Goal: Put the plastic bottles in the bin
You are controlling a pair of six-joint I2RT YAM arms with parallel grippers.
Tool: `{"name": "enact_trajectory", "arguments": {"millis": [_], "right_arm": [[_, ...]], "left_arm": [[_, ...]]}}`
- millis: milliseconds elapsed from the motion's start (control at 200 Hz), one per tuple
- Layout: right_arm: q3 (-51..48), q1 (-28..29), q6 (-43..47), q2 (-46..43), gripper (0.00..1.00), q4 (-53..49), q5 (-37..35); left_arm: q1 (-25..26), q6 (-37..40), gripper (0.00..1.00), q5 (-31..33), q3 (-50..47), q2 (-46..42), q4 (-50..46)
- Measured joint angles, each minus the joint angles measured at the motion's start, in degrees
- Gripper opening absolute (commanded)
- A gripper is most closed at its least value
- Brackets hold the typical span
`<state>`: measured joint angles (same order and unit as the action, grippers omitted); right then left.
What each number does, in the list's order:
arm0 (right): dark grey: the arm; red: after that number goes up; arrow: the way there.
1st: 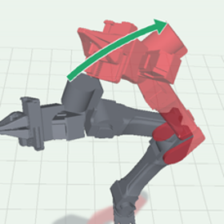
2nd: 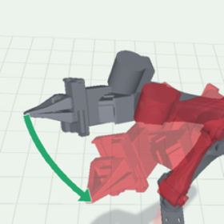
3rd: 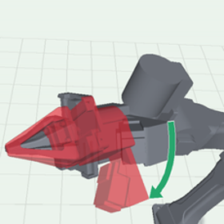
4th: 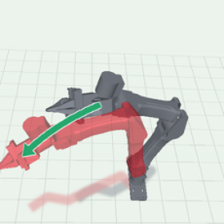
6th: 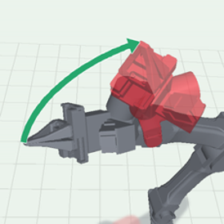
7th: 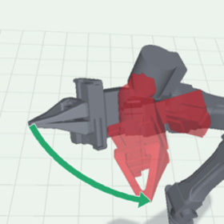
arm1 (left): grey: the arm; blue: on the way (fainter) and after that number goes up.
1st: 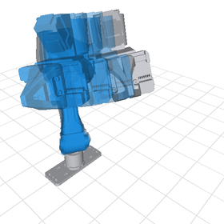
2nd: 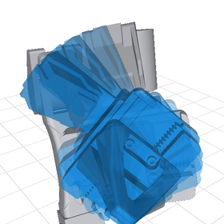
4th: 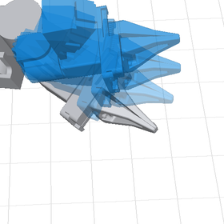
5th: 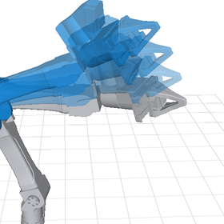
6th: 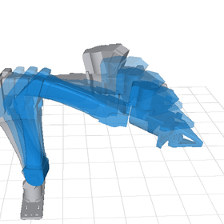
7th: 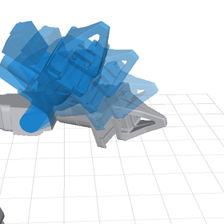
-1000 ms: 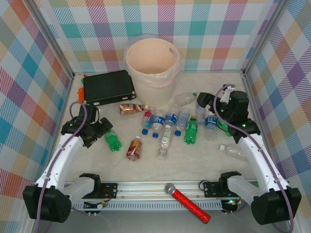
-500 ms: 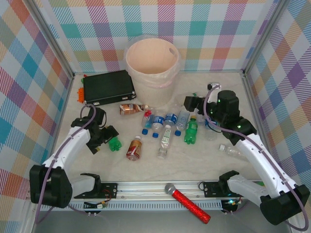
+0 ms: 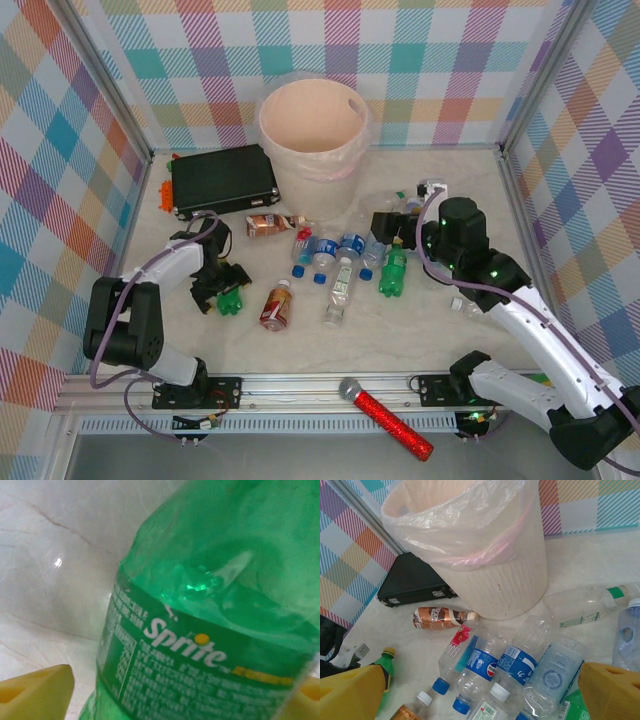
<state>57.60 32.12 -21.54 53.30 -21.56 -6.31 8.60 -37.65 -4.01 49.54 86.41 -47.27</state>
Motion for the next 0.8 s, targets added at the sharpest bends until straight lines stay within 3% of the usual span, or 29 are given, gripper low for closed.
{"name": "enact_trajectory", "arguments": {"millis": [250, 550, 800], "right_arm": [[0.00, 1.29, 0.00, 0.02, 0.99, -0.59, -1.73], [1.14, 1.86, 0.20, 3.54, 0.99, 0.35, -1.81], [2.10, 2.36, 0.20, 5.64, 0.99, 1.92, -1.81]], "left_arm": [[0.00, 0.55, 0.58, 0.83, 0.00, -1.86, 0.94], [0.02, 1.11, 0.59, 2.08, 1.53, -8.37, -1.40], [0.94, 2.67, 0.60, 2.58, 14.03, -14.25, -6.78]]}}
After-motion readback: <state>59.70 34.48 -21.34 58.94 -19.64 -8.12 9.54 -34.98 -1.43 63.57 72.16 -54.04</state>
